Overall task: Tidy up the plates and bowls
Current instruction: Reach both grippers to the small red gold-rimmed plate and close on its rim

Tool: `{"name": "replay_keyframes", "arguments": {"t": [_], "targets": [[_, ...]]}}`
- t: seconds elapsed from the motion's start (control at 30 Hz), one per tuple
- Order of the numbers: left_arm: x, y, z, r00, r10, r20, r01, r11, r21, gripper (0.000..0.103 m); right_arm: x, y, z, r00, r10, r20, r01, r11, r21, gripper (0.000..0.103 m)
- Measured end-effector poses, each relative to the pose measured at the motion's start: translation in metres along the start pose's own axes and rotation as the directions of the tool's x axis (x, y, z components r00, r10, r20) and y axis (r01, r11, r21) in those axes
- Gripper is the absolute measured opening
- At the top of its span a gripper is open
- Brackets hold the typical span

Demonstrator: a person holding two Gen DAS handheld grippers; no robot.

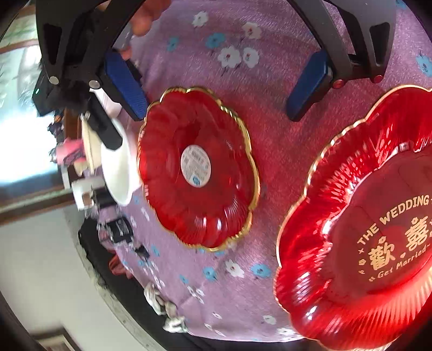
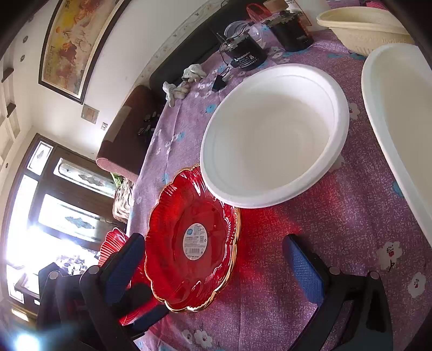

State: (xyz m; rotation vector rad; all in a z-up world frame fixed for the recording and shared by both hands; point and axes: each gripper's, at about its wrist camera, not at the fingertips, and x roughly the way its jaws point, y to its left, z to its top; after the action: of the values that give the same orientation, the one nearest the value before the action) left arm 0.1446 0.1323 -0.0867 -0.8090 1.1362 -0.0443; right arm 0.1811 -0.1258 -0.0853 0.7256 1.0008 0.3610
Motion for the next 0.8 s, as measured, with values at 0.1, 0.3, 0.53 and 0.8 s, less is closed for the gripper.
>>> {"name": "replay_keyframes", "arguments": {"t": [0.1,0.3,0.53,0.8], "targets": [[0.002,0.000,0.007,1.000,-0.003,0.013,0.003,1.000,-0.021,0.103,0.002,0.002,-0.001,1.000,0.004,-0.012,-0.004,1.000,-0.008,0.103],[0.014,-0.012,0.022,1.000,-0.014,0.009,0.014,1.000,-0.007,0.103,0.003,0.000,-0.001,1.000,0.025,-0.008,-0.025,1.000,0.014,0.103],[0.015,-0.010,0.024,0.996,-0.081,0.029,0.080,0.996,0.032,0.082,0.011,-0.011,-0.003,0.996,0.083,-0.027,-0.081,0.994,0.068,0.060],[0.015,-0.001,0.026,0.999,-0.039,0.027,0.038,0.999,0.037,0.040,0.017,-0.014,-0.002,1.000,0.010,-0.026,-0.008,0.998,0.056,0.018]]}}
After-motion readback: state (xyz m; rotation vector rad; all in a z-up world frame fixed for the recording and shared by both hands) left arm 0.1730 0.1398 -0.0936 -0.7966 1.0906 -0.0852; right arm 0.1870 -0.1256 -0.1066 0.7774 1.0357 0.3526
